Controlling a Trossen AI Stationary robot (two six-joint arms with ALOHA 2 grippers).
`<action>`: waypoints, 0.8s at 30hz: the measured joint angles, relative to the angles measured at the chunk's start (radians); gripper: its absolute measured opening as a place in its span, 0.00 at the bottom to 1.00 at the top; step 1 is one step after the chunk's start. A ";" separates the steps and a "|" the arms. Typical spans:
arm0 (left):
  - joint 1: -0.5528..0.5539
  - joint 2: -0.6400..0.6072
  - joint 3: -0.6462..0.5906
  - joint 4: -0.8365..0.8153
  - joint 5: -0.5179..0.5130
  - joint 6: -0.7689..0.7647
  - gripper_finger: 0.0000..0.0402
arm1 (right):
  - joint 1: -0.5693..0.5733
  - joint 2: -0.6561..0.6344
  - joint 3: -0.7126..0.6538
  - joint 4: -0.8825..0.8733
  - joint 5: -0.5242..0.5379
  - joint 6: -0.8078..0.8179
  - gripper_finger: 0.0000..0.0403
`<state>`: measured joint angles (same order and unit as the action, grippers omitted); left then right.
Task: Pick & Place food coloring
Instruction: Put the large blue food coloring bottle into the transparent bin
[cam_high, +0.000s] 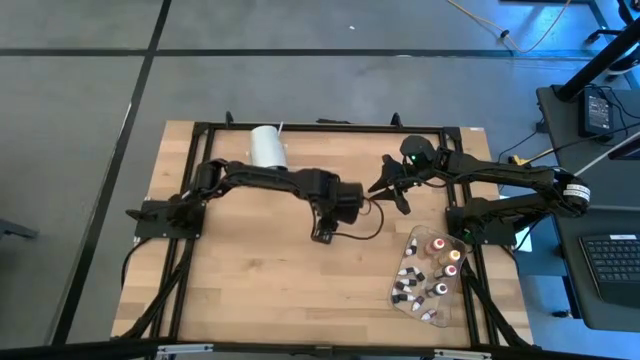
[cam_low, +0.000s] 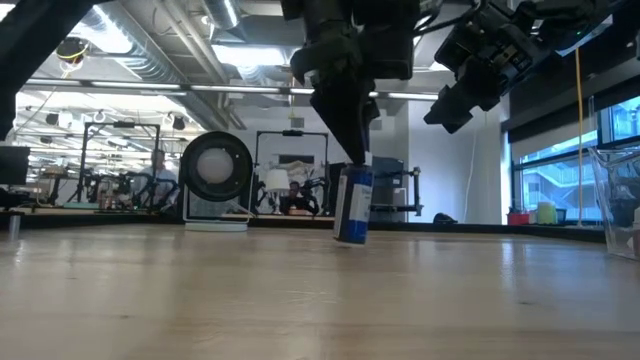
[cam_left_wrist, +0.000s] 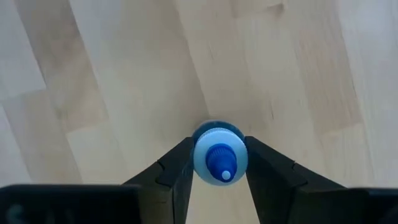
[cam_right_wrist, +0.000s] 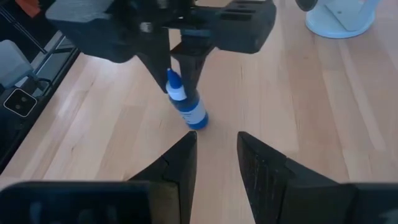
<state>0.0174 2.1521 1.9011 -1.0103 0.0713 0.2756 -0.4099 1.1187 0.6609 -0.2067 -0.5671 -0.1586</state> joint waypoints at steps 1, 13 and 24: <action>-0.004 0.000 0.000 0.001 0.001 -0.001 0.32 | 0.000 0.000 0.000 0.000 0.000 0.000 0.29; -0.001 0.001 0.000 0.031 0.007 -0.012 0.32 | 0.000 0.000 0.000 -0.001 -0.001 0.042 0.29; 0.001 0.001 0.000 0.125 -0.012 -0.113 0.32 | 0.000 0.000 0.000 -0.011 -0.001 0.048 0.29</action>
<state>0.0183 2.1532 1.9011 -0.8854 0.0592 0.1629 -0.4095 1.1187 0.6609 -0.2175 -0.5682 -0.1104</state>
